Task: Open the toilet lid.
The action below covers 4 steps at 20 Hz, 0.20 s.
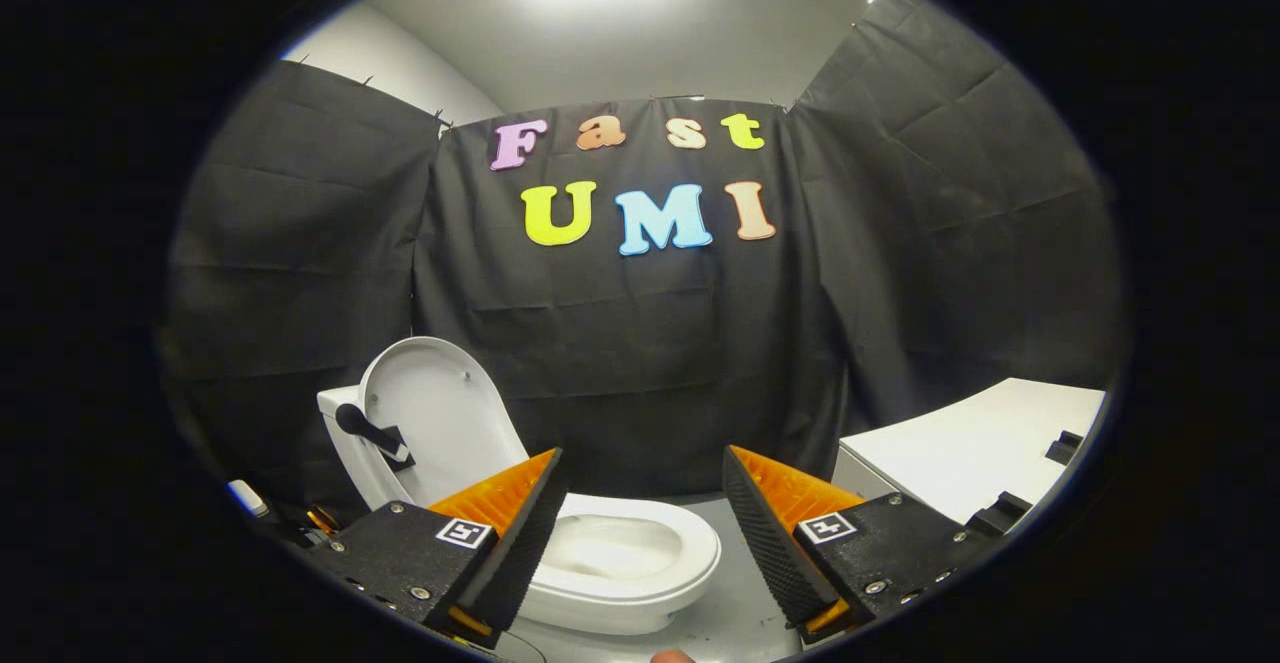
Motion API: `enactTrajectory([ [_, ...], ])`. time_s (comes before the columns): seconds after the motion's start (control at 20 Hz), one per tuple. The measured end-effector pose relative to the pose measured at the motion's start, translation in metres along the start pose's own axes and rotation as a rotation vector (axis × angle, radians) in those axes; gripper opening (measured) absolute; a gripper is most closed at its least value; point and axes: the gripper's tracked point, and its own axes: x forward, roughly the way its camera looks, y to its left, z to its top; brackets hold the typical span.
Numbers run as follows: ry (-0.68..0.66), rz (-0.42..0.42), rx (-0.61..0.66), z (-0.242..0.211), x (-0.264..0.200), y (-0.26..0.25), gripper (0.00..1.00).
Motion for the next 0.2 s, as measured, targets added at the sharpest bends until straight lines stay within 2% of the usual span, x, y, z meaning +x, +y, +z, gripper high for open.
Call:
enactTrajectory([
  [0.2, 0.000, -0.002, 0.017, 0.0042, 0.0017, -0.0020, 0.95],
])
